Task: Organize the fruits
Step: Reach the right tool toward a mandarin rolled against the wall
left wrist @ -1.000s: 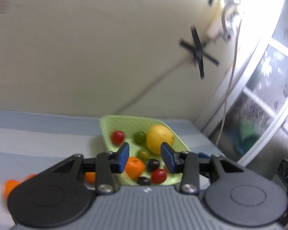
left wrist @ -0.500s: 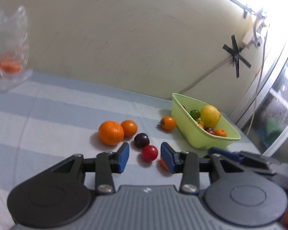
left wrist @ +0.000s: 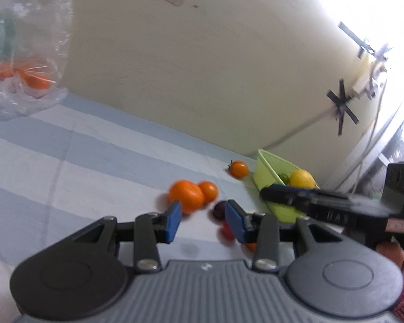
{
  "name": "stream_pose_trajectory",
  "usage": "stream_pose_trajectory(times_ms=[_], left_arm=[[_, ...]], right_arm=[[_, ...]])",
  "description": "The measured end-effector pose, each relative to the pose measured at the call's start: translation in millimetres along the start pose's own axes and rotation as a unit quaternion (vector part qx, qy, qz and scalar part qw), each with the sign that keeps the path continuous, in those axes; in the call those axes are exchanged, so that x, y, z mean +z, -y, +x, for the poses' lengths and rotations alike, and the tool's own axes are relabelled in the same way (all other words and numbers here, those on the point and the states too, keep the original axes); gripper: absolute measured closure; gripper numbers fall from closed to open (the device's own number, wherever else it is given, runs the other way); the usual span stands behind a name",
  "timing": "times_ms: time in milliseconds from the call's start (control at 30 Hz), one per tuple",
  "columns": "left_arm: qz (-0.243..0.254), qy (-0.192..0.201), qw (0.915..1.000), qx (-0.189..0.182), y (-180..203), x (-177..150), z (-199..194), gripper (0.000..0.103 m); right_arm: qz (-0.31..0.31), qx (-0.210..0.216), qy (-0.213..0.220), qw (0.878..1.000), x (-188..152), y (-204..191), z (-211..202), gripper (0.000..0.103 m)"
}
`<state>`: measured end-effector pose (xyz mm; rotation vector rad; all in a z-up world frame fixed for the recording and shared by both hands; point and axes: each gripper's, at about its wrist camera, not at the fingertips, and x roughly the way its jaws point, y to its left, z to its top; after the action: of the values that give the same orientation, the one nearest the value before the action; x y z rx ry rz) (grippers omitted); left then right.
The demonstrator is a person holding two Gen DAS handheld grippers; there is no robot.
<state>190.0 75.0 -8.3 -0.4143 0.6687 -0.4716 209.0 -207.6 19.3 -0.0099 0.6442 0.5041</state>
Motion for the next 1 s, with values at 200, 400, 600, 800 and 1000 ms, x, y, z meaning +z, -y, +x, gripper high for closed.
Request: stream_pose_trajectory(times_ms=[200, 400, 600, 800, 1000], left_arm=[[-0.018, 0.005, 0.9998, 0.007, -17.7, -3.5, 9.9, 0.066], [-0.015, 0.008, 0.9998, 0.010, -22.1, -5.9, 12.5, 0.066], [-0.022, 0.035, 0.9987, 0.029, -17.1, -8.1, 11.2, 0.066], [-0.021, 0.040, 0.9988, 0.015, -14.5, -9.3, 11.7, 0.066], [-0.035, 0.031, 0.9988, 0.012, -18.7, -8.0, 12.8, 0.066]], right_arm=[[-0.067, -0.070, -0.038, 0.995, 58.4, 21.7, 33.1, 0.067], [-0.138, -0.081, -0.123, 0.979, 82.0, 31.5, 93.2, 0.067], [-0.117, -0.127, -0.151, 0.973, 94.5, 59.4, 132.9, 0.067], [0.084, -0.123, -0.188, 0.971, 113.9, 114.9, 150.7, 0.067], [0.178, -0.107, -0.197, 0.958, 108.9, 133.9, 164.3, 0.064]])
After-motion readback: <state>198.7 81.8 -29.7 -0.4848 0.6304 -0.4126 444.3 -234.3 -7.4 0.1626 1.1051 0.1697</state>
